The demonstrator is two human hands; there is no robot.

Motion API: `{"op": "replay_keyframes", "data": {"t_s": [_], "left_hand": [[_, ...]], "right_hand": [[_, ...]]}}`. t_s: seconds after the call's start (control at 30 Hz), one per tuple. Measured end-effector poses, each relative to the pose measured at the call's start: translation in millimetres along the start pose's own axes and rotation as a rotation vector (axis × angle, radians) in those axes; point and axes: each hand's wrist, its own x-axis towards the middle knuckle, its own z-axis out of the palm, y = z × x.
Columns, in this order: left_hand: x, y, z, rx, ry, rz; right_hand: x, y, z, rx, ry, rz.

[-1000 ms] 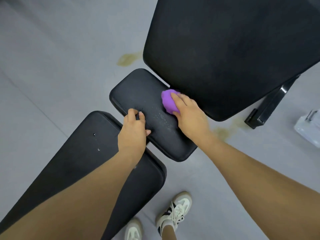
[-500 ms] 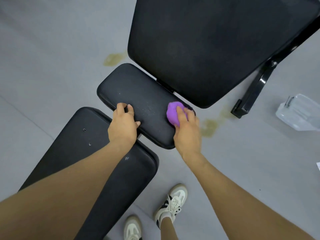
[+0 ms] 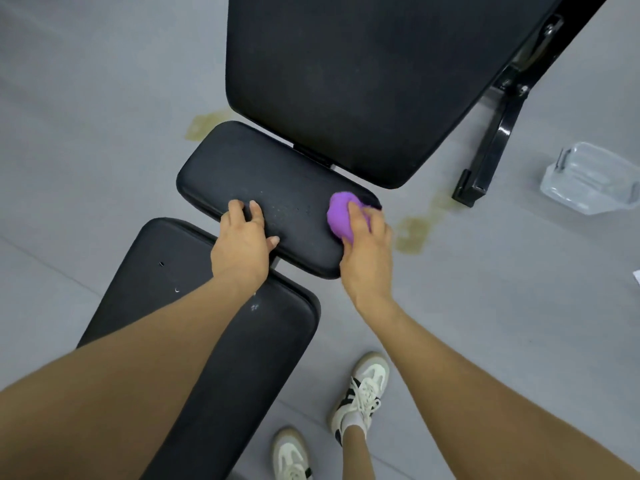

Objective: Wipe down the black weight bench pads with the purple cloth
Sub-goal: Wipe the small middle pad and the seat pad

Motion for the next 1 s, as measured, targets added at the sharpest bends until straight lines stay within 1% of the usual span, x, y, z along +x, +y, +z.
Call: {"op": "replay_keyframes", "data": {"t_s": [0.1,0.2,0.27,0.33,0.4,0.47,0.5,0.57,0.63,0.73,0.87,0.93,1.0], "left_hand": [[0.0,1.3,-2.2,0.011,-0.006,-0.009],[0.6,2.2,-3.6,0.013,-0.009,-0.017],[0.4,1.0,-3.0,0.016,-0.009,-0.014],[1.2,0.0,-2.9,0.017,-0.009,-0.009],[2.2,-1.2,-3.9,0.014,-0.014,-0.006],[2.6,-2.2,-3.9,0.005,-0.017,-0.003],[2.9,-2.4,-3.8,0.004,-0.014,-0.003],[2.7,-2.0,-4.2,0.003,-0.012,-0.008],[3.2,-1.5,-4.9,0.002,-0.012,-0.008],[3.3,-1.4,-5.1,-0.009,-0.009,-0.015],[2.8,-2.7,-2.3,-0.015,0.005,-0.01],[3.5,-4.0,-2.8,-0.02,0.008,-0.007],[2.7,-4.8,-2.2,-0.039,0.011,-0.01]], "right_hand": [[-45.9,-4.8,5.4,-0.006,-0.078,-0.104],[-20.3,3.3,-5.6,-0.08,-0.13,-0.172],[18.4,3.5,-10.6,-0.081,-0.101,-0.134],[53.5,-1.9,-14.0,-0.053,-0.07,-0.034],[61.1,-7.9,-9.8,-0.035,-0.013,0.007],[40.1,-10.8,-3.9,-0.025,0.023,-0.01],[21.6,-11.2,0.2,-0.029,0.011,-0.041],[-19.5,-10.9,5.9,-0.047,-0.07,-0.119],[-40.5,-7.9,3.8,-0.074,-0.148,-0.186],[-10.7,-8.2,-2.3,-0.131,-0.174,-0.231],[56.0,-33.1,6.3,-0.095,-0.109,-0.117],[59.6,-37.4,8.0,-0.098,-0.086,-0.126],[35.6,-26.2,3.7,-0.118,-0.104,-0.172]]}}
